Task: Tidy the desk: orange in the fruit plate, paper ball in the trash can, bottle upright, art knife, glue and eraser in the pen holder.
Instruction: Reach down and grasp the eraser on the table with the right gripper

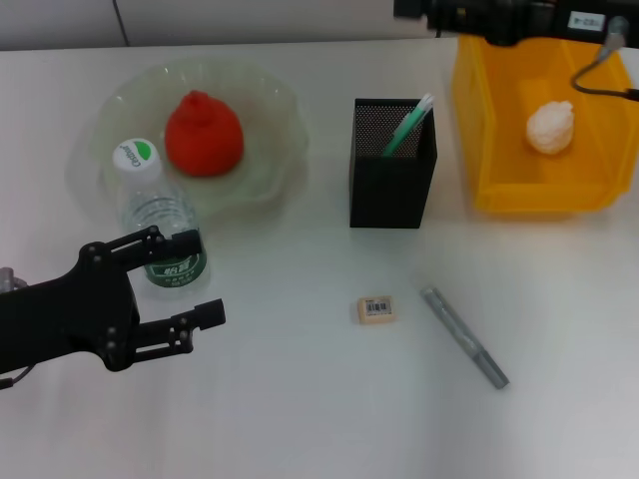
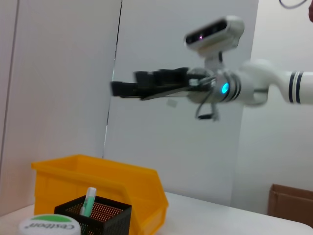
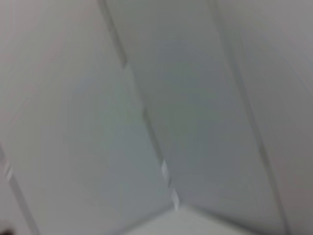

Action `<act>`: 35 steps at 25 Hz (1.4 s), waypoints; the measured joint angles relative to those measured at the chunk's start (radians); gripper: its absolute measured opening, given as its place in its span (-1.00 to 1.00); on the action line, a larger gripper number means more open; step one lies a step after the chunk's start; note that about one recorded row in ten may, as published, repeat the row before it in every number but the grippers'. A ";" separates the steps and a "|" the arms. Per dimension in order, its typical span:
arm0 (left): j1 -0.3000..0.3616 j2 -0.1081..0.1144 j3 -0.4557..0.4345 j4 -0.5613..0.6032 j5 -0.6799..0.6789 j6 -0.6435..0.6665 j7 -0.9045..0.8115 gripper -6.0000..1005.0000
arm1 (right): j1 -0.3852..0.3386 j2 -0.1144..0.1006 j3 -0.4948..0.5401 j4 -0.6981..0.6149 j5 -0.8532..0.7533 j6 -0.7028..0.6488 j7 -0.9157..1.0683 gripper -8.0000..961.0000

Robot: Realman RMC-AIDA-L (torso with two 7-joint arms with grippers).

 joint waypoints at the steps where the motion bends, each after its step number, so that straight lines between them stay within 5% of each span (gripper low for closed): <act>1: 0.001 0.000 0.000 0.000 0.000 0.001 0.000 0.60 | 0.006 -0.002 -0.002 -0.071 -0.060 -0.048 0.070 0.13; 2: 0.001 0.000 0.000 0.000 0.000 0.001 0.000 0.60 | 0.026 -0.003 -0.005 -0.200 -0.178 -0.147 0.182 0.14; 7: 0.003 0.001 0.000 0.000 0.002 0.018 0.000 0.60 | 0.132 -0.009 -0.030 -0.326 -0.348 -0.398 0.340 0.16; 11: 0.003 0.000 0.000 0.000 0.001 0.027 0.000 0.60 | 0.188 -0.005 -0.107 -0.326 -0.449 -0.441 0.394 0.16; 15: 0.001 0.000 0.000 0.000 0.001 0.028 -0.003 0.60 | 0.241 0.021 -0.255 -0.320 -0.643 -0.433 0.471 0.15; 28: -0.007 -0.003 0.000 0.000 0.001 0.022 -0.003 0.60 | 0.285 0.030 -0.750 -0.155 -0.762 -0.042 0.510 0.14; 35: -0.002 -0.004 0.000 0.000 0.001 0.019 -0.008 0.60 | 0.314 0.032 -0.865 -0.054 -0.762 0.081 0.495 0.14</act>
